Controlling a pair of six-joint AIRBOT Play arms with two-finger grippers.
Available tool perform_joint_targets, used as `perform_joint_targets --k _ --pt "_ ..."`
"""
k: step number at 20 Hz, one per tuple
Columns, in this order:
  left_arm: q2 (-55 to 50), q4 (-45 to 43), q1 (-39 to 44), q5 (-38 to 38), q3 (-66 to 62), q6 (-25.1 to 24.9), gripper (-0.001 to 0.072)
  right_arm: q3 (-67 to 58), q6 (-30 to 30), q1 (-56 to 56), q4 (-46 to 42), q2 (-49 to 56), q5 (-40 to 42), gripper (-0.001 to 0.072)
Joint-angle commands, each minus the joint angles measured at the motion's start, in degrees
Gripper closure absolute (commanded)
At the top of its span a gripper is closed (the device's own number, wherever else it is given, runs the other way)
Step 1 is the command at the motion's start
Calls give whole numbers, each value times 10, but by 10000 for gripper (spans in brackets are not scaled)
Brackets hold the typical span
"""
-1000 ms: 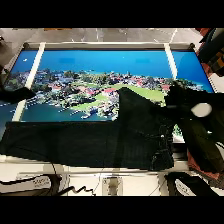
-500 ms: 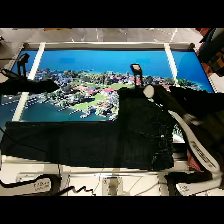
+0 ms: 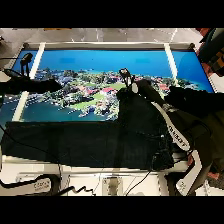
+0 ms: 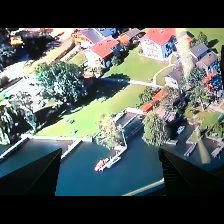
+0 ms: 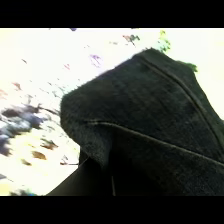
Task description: Fold the clothes and pants, and hang the long-sleeved shirts on hangers.
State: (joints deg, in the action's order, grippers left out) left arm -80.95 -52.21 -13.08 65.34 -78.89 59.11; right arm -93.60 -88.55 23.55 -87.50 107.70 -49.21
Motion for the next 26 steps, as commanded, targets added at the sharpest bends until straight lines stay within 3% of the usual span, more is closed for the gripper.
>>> perform_joint_targets --k 1,4,7,11,15,19,23,26 --pt "0 0 0 0 -1 0 14 -10 -20 2 -38 4 -35 680" --pt "0 1 2 0 -1 0 14 -26 -20 11 -37 -32 -50 681" --pt "0 56 9 0 -1 0 14 -25 -20 13 -27 -119 -64 682" --pt "0 109 43 3 -1 0 14 6 -2 14 -30 -249 -228 682" --pt "-14 107 122 18 0 0 14 151 2 14 -37 -401 -393 681" --pt "-68 107 243 9 1 0 14 346 -84 14 -40 -560 -447 681" --pt "-141 107 351 -79 1 6 14 471 -156 14 -36 -683 -446 681" --pt "-191 107 399 -221 0 130 14 483 -165 14 -31 -701 -428 680"
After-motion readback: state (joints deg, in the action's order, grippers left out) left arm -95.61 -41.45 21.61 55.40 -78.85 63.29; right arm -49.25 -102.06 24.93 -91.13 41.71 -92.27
